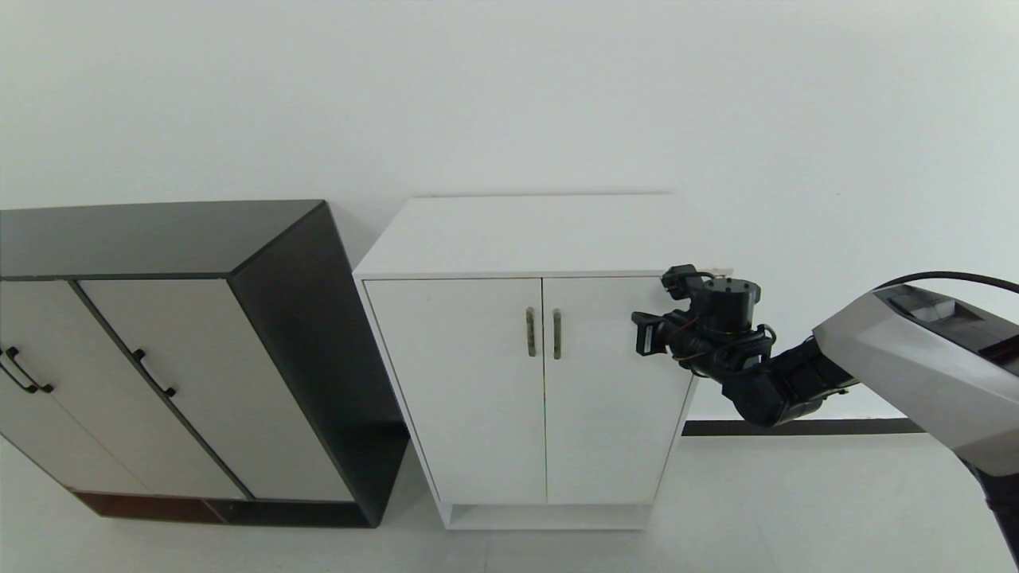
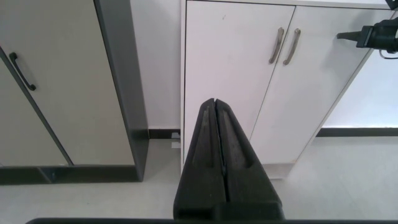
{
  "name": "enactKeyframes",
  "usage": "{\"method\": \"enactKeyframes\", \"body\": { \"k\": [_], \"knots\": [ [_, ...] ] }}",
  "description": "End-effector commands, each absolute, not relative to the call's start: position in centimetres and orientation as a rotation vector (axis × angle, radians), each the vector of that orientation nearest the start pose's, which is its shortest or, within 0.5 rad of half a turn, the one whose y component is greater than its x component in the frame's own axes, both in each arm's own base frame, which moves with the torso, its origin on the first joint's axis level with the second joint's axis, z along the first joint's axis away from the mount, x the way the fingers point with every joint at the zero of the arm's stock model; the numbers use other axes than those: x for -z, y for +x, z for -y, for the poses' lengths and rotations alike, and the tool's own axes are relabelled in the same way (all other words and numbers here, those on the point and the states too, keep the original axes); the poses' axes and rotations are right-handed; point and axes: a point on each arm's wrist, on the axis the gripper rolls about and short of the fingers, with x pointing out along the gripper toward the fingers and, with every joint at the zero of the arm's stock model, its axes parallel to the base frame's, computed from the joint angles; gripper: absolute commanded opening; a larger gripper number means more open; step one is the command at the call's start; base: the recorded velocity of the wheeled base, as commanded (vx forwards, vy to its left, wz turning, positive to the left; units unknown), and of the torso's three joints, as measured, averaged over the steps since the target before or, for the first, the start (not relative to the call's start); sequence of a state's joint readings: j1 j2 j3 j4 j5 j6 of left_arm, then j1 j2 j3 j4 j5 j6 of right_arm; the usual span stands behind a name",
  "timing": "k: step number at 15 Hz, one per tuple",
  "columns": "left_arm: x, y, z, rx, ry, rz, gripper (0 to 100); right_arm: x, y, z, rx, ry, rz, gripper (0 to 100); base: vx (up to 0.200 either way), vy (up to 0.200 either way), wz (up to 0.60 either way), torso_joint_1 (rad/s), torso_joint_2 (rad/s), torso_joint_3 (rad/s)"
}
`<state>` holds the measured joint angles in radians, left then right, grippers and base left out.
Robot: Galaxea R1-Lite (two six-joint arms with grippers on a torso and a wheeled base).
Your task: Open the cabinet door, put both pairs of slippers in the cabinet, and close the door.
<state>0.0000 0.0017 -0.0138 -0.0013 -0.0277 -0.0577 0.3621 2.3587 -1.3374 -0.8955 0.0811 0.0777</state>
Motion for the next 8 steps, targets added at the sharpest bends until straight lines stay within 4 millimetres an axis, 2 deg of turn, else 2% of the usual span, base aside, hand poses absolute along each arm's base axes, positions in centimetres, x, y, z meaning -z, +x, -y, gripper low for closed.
{"method": "enactKeyframes", "body": {
  "k": [1,8],
  "knots": [
    [-7.95,-2.38,0.06,0.028,-0.058,0.013,0,-8.7,43.93,-16.83,-0.438,0.057,-0.146,0,0.0,0.0,0.0,0.0,0.0,0.0],
    [-7.95,-2.38,0.06,0.028,-0.058,0.013,0,-8.85,44.07,-16.81,-0.436,0.06,-0.14,0,0.0,0.0,0.0,0.0,0.0,0.0]
  ]
}}
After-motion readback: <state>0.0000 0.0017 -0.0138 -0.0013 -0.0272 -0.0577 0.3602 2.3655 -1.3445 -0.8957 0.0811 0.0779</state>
